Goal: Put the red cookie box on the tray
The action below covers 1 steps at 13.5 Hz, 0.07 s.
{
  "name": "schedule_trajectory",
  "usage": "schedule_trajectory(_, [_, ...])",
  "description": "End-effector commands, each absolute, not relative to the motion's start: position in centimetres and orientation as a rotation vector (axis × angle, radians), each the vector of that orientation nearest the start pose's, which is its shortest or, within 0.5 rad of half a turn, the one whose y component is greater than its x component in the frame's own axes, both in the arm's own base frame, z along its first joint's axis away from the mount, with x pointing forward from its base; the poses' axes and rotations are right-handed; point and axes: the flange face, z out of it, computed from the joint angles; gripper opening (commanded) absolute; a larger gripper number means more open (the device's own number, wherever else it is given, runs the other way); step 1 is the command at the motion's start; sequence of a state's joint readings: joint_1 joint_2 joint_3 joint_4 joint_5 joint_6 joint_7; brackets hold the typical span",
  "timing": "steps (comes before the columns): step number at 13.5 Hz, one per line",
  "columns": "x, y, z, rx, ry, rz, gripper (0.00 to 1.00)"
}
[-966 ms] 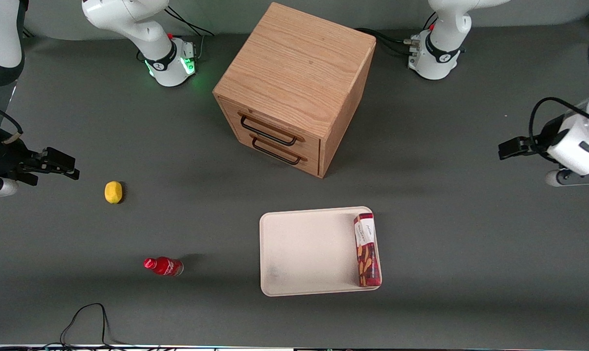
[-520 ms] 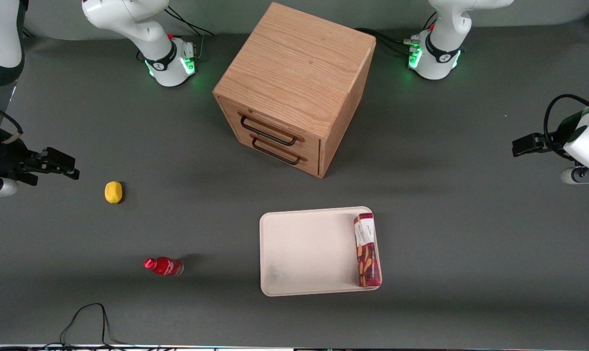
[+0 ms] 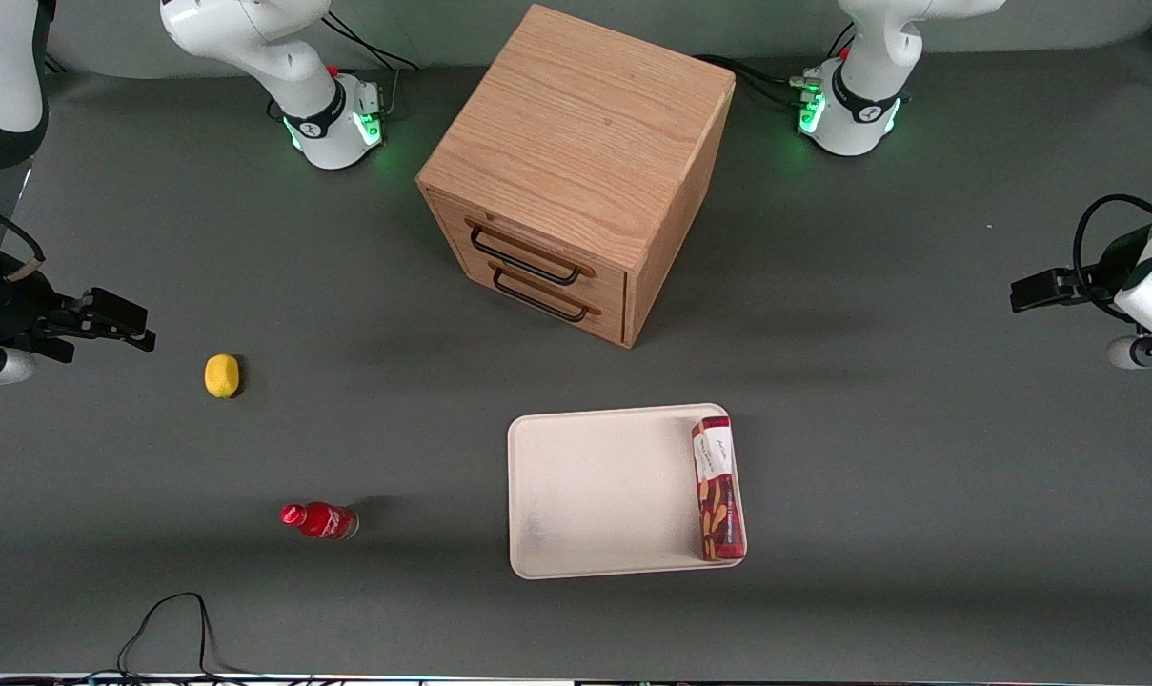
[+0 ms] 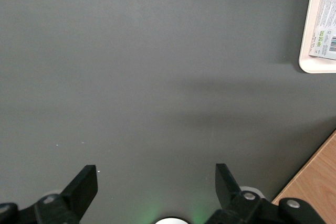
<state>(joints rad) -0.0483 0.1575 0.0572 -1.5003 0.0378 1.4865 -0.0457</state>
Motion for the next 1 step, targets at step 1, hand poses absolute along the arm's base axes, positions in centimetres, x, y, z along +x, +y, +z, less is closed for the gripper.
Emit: schedule_trajectory(1, [59.16, 1.01, 56.57, -3.072, -0.077, 0.277, 1.0])
